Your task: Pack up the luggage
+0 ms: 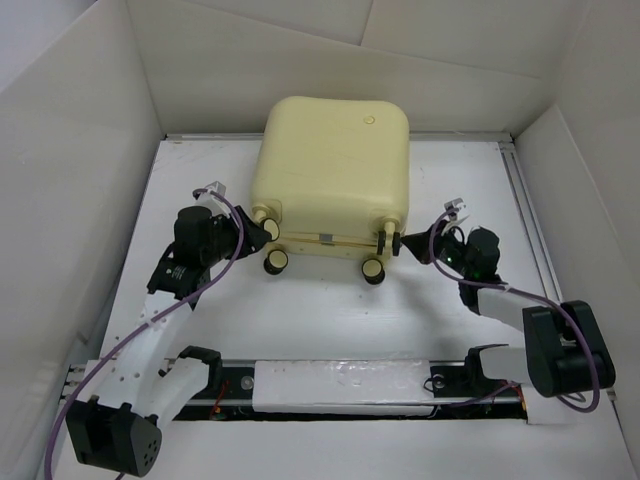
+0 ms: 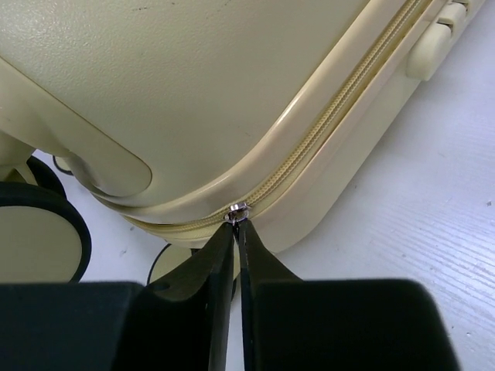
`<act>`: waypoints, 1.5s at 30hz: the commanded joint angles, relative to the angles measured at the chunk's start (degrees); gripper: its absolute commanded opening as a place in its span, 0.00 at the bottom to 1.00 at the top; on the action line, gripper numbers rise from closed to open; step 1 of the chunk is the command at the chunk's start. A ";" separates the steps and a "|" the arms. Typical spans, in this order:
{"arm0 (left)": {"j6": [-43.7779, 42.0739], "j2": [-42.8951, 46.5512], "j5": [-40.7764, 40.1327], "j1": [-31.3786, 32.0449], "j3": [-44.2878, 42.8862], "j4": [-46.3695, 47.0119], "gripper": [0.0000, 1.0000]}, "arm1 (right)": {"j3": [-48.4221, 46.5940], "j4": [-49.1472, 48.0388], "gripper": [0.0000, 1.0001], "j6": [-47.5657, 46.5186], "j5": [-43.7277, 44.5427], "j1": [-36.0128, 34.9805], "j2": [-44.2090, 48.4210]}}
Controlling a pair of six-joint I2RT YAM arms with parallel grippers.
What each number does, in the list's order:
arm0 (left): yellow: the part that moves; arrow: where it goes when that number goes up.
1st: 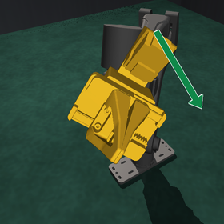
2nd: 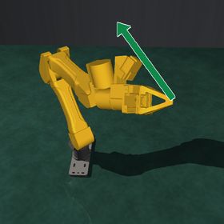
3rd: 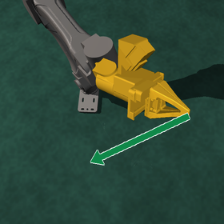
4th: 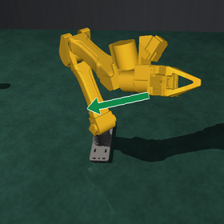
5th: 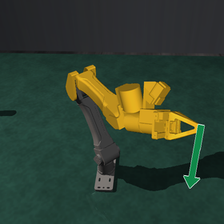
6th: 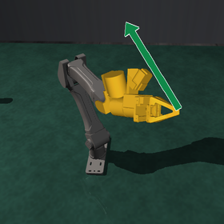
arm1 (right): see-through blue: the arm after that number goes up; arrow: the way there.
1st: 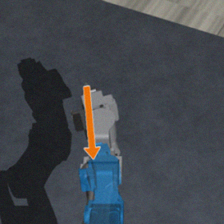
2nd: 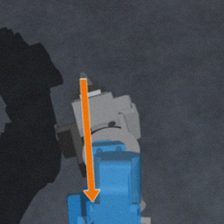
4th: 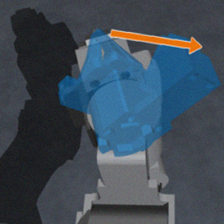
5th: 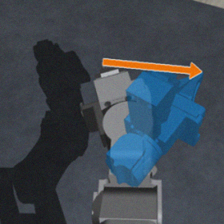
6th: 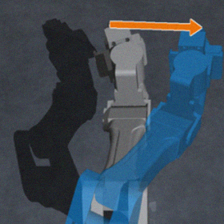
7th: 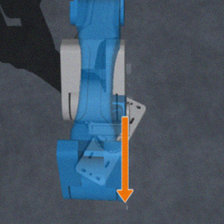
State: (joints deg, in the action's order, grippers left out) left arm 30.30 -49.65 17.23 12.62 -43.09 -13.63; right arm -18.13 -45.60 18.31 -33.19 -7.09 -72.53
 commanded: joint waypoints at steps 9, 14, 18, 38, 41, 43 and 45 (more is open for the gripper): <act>0.02 5.00 3.85 -0.14 -2.44 10.11 0.00 | -0.16 0.25 0.00 0.85 8.65 -5.73 1.59; 3.70 5.61 8.60 -0.14 1.95 15.11 0.00 | 7.39 -4.55 0.00 11.10 20.25 -18.64 10.28; 5.20 5.61 11.85 -0.14 5.20 18.89 0.00 | 10.13 -6.95 0.00 16.84 26.51 -26.74 17.76; 12.86 7.63 18.10 -0.14 12.77 33.76 0.00 | -9.54 -45.88 0.00 9.38 77.21 -65.59 -30.00; 11.71 8.77 17.57 -0.14 12.77 32.26 0.00 | -16.66 -37.58 0.00 10.52 83.46 -66.38 -31.52; 11.71 8.78 18.79 -0.14 12.77 31.73 0.00 | -20.61 -31.06 0.00 9.91 82.68 -66.38 -32.50; 11.71 9.47 18.80 -0.14 13.30 31.73 0.00 | -26.50 -25.27 0.00 9.38 78.47 -66.38 -34.16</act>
State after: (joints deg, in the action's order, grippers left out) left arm 41.08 -43.35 23.22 9.67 -28.49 6.39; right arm -37.12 -72.16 27.00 56.16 -69.49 -105.75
